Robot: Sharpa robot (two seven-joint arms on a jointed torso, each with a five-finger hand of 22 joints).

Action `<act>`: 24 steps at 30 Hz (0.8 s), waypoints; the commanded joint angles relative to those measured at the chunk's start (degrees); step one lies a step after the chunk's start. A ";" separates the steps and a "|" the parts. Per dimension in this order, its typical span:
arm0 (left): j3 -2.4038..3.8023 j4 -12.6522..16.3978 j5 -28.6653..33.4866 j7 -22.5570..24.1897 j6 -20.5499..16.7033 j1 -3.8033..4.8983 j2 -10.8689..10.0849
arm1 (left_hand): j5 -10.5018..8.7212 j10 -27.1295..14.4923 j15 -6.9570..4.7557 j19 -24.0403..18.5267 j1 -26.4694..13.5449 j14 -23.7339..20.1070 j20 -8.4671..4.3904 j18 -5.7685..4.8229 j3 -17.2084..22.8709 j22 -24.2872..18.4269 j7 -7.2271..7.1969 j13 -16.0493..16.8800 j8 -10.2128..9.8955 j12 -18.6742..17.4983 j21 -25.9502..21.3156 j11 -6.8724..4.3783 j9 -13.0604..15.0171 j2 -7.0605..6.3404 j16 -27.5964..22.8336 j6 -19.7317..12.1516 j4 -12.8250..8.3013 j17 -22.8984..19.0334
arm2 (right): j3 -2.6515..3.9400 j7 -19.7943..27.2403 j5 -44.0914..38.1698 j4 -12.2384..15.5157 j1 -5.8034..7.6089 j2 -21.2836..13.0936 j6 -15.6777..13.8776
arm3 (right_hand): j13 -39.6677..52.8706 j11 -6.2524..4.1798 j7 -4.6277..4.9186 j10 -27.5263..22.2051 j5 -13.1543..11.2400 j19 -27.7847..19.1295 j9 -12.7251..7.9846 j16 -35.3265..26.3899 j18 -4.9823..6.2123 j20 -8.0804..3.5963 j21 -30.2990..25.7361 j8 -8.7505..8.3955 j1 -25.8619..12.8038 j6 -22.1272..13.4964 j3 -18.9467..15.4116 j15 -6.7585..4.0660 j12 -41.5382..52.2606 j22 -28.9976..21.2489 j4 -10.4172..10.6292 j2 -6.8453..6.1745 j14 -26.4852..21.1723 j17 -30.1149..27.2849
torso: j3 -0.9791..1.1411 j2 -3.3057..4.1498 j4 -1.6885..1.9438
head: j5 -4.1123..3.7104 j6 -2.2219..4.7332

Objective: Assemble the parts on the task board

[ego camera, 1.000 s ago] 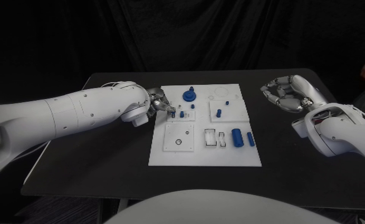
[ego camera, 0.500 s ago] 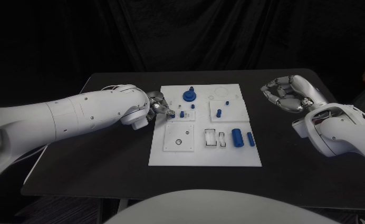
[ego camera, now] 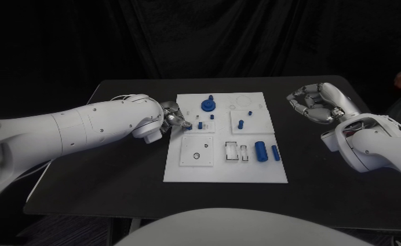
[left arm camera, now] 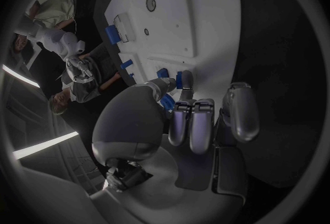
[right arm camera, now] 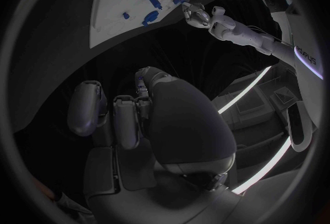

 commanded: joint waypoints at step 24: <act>0.01 -0.66 0.50 1.12 -1.71 -0.31 0.48 | 0.48 5.86 -0.13 -0.61 -0.10 5.96 0.03 0.90 0.93 9.78 -0.40 15.09 -0.24 0.20 -0.54 0.03 -0.41 0.69 0.15 0.59 0.03 15.10 | 0.04 -0.78 -0.11 0.16 -0.11 -0.16 -0.02 | 2.26 -0.09 0.11 -0.37 0.16 -0.47 -0.06 -0.25 0.61 0.00 -0.21 0.22 -0.38 -0.41 0.25 -0.15 -0.05 8.93 -0.03 0.36 2.94 8.40 | 0.00 0.01 0.01 | -0.31 -0.01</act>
